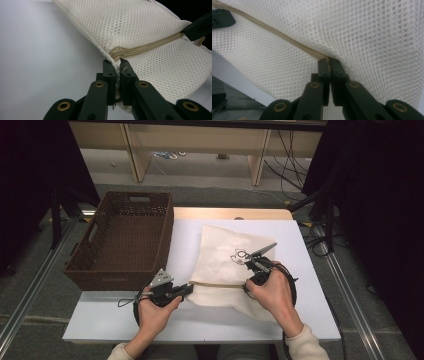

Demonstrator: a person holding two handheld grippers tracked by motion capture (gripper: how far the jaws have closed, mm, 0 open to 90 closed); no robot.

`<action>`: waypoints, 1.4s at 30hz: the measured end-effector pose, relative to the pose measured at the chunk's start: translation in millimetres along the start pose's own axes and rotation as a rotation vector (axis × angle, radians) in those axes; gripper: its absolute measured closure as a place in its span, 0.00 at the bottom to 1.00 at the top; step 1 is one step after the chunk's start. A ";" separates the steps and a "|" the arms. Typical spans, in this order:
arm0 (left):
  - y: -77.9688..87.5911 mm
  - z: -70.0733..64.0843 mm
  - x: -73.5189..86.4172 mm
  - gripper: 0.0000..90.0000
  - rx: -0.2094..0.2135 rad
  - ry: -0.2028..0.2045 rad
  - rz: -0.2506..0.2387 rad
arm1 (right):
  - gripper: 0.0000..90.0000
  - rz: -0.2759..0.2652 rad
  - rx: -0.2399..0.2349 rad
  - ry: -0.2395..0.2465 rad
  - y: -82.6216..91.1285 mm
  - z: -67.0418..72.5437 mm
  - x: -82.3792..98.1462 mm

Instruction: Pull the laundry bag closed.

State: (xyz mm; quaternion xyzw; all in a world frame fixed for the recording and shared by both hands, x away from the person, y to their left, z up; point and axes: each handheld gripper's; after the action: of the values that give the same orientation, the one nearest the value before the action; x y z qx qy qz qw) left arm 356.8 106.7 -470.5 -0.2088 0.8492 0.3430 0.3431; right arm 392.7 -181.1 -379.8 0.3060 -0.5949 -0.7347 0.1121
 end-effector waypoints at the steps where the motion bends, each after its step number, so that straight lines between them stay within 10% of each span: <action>1: 0.2 0.4 -0.3 0.95 0.001 -0.006 0.000 | 0.98 -0.002 0.006 0.006 -0.2 -0.7 0.0; 10: 0.6 0.5 -0.5 0.95 0.002 -0.012 0.000 | 0.98 -0.029 0.013 0.051 -0.7 -5.1 1.5; 42: 0.3 0.5 -0.3 0.95 0.001 -0.006 -0.004 | 0.98 -0.014 0.005 -0.021 10.7 -9.3 4.6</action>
State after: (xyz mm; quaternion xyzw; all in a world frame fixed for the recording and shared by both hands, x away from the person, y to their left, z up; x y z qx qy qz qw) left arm 357.1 107.3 -470.4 -0.2094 0.8479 0.3425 0.3462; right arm 392.4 -194.0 -372.1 0.3027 -0.5959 -0.7371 0.1000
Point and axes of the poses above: each handheld gripper's, and its own axes: y roughly backward along the jaws, x roughly out of its underside, z roughly to its left, and after that the axes turned 15 degrees about y, right-handed
